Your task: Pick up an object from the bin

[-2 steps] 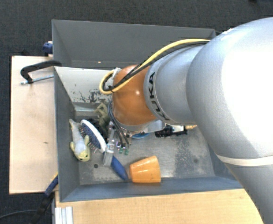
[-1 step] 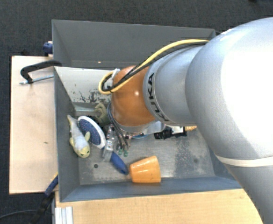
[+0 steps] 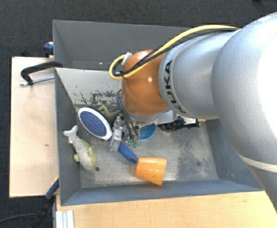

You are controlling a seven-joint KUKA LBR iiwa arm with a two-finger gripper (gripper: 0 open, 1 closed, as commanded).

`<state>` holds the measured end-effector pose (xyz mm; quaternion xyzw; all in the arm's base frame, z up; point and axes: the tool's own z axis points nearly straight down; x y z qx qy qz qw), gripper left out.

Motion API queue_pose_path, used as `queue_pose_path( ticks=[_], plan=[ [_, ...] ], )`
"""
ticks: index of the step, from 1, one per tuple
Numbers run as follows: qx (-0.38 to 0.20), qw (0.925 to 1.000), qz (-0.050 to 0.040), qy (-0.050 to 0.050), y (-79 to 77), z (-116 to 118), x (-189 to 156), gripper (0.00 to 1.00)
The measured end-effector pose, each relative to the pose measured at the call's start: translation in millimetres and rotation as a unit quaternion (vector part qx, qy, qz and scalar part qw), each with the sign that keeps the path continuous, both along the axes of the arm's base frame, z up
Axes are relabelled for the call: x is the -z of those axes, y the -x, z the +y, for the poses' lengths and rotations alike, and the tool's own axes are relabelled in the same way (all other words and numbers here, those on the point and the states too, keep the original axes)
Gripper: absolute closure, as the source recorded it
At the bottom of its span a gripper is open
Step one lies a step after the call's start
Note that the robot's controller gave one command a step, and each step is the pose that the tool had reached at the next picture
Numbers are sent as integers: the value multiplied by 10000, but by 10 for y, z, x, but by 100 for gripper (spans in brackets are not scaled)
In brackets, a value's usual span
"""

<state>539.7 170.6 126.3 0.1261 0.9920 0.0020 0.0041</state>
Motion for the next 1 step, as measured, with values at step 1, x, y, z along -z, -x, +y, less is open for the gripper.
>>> queue_pose_path(
  ticks=[1],
  plan=[
    [-26, 10000, -16, -9, 119, 69, -1439, 100]
  ],
)
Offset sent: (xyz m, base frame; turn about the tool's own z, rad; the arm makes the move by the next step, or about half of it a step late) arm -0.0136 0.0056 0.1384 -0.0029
